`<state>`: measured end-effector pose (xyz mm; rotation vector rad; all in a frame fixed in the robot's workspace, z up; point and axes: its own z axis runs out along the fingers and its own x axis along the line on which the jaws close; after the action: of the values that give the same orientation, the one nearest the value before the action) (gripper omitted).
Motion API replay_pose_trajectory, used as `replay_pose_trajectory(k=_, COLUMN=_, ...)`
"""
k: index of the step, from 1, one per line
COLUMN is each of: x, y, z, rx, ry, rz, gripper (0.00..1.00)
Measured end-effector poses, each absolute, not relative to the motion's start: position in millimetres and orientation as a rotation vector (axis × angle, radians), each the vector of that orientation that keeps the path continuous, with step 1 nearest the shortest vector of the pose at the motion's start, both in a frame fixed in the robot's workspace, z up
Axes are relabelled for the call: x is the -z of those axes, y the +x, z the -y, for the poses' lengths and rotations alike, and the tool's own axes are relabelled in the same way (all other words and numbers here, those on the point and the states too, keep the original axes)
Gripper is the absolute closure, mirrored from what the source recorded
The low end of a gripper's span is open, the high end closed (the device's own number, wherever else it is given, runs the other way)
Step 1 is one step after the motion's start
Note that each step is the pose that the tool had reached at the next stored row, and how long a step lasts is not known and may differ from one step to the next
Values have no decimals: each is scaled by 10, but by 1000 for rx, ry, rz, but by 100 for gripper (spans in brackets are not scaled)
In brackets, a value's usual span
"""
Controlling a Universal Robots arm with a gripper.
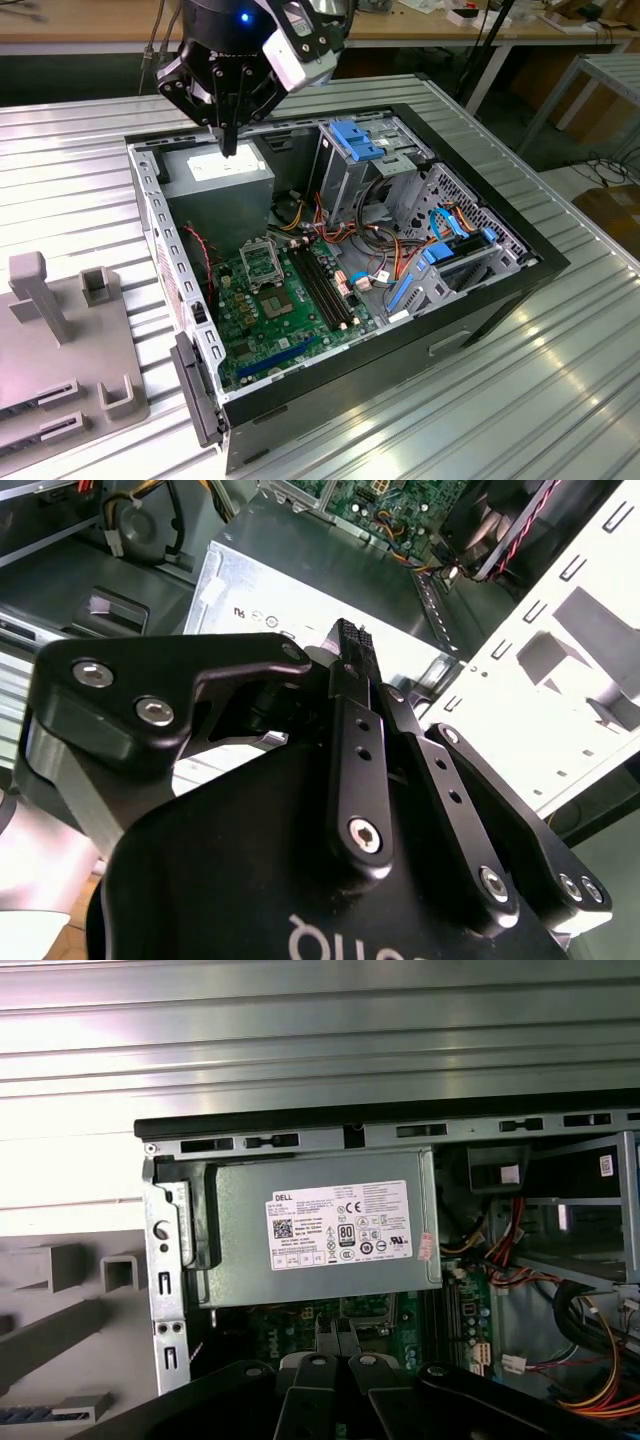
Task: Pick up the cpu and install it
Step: 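Reach for the cpu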
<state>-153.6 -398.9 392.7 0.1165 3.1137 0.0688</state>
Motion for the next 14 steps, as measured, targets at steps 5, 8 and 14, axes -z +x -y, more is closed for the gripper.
replay_pose_trajectory(k=5, x=-3927, y=-1553, z=3988, rx=-69, ry=117, rz=-3114, gripper=89)
replay_pose_trajectory(k=8, x=-3927, y=-1562, z=3988, rx=-69, ry=117, rz=-3114, gripper=89)
replay_pose_trajectory(k=14, x=-3927, y=-1580, z=3988, rx=-69, ry=117, rz=-3114, gripper=89)
